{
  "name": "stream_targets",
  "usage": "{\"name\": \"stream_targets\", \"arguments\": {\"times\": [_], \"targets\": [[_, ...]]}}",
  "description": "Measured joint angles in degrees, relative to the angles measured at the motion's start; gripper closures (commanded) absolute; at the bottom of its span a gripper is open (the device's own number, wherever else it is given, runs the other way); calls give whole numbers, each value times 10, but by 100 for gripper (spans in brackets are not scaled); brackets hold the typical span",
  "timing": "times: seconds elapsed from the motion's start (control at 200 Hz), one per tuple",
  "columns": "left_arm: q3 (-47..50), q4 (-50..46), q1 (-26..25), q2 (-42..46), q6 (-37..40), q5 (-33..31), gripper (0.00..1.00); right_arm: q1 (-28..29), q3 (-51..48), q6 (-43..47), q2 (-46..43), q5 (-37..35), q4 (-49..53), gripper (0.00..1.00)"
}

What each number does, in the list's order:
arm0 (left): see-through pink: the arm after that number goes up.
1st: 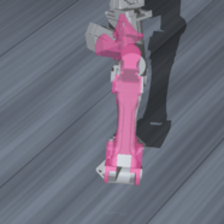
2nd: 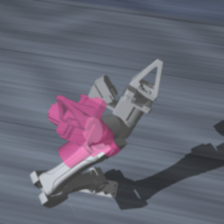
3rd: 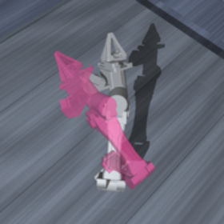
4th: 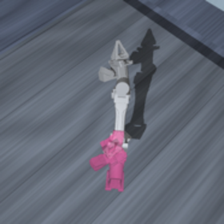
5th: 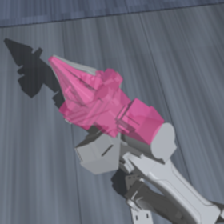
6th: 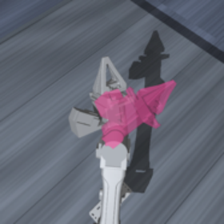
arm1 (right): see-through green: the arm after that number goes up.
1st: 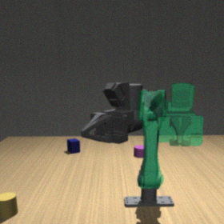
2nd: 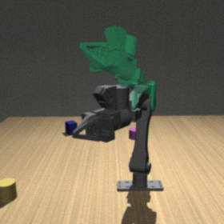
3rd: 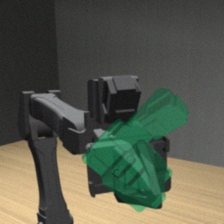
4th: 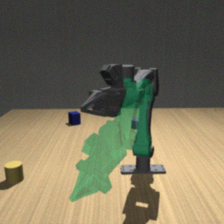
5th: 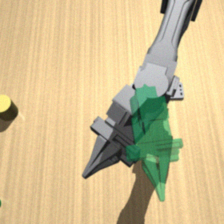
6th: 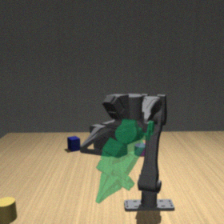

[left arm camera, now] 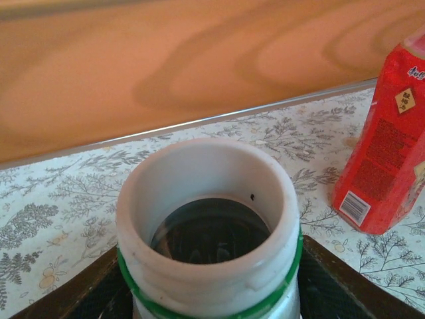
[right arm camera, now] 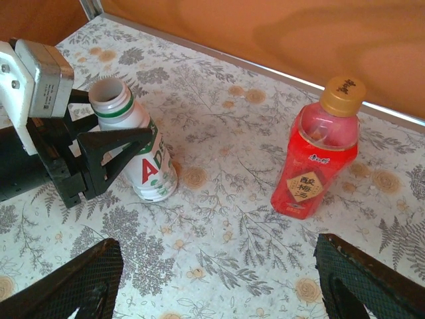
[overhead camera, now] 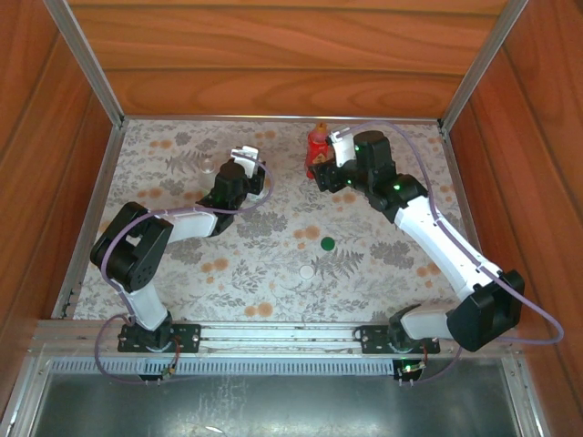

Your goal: Screw on the bottle caps

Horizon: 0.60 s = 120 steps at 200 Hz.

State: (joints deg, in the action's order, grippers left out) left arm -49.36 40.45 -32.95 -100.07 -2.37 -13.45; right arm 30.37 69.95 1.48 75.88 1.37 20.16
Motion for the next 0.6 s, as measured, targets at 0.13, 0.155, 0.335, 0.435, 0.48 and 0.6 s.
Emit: {"name": "stream_targets", "arguments": {"times": [0.13,0.155,0.335,0.435,0.48,0.6], "targets": [[0,1,0,0,0,10,46,0,-2,-1,-5,0,0,20],[0,1,0,0,2,14,46,0,-2,-1,-5,0,0,20],[7,0,0,10,18,63,46,0,-3,-3,-5,0,0,20],[23,0,0,26,37,113,46,0,-9,-5,-11,2,-1,20],[33,1,-1,36,47,146,46,0,-16,-6,-17,3,0,20],[66,1,-1,67,72,247,46,0,-37,-8,-41,5,0,20]]}}
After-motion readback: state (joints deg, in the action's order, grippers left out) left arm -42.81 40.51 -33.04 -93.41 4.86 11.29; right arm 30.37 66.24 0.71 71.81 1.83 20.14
